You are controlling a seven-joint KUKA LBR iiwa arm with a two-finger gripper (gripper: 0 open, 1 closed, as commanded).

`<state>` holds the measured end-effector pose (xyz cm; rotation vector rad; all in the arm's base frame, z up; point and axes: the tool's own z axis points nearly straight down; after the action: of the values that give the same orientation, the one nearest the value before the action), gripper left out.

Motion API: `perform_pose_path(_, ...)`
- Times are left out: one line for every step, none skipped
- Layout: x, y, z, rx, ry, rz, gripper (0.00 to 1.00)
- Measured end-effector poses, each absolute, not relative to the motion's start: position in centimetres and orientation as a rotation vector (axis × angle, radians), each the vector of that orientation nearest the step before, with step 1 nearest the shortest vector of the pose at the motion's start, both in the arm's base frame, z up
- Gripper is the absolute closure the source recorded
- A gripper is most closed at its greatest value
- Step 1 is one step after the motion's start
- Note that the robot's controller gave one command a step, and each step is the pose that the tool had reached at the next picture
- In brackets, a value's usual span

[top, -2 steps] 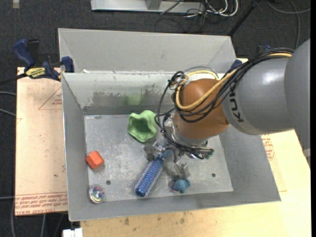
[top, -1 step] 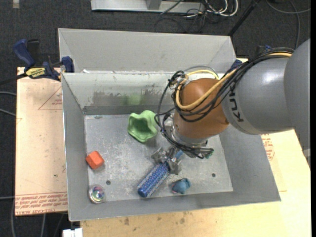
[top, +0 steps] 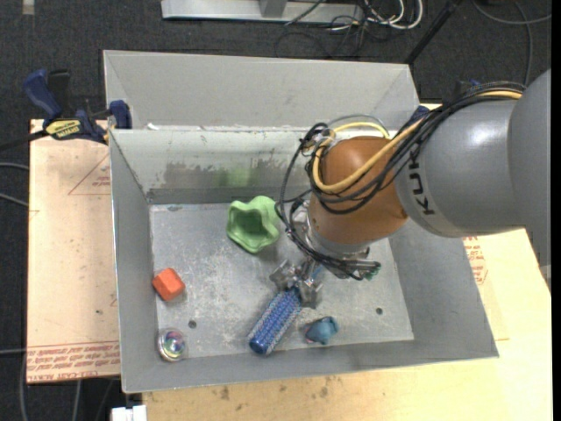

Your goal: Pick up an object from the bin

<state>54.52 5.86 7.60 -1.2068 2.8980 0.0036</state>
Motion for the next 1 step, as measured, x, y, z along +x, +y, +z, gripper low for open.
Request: perform_pose_path(54.64,5.94,12.69,-1.202,2.896,0.000,1.00)
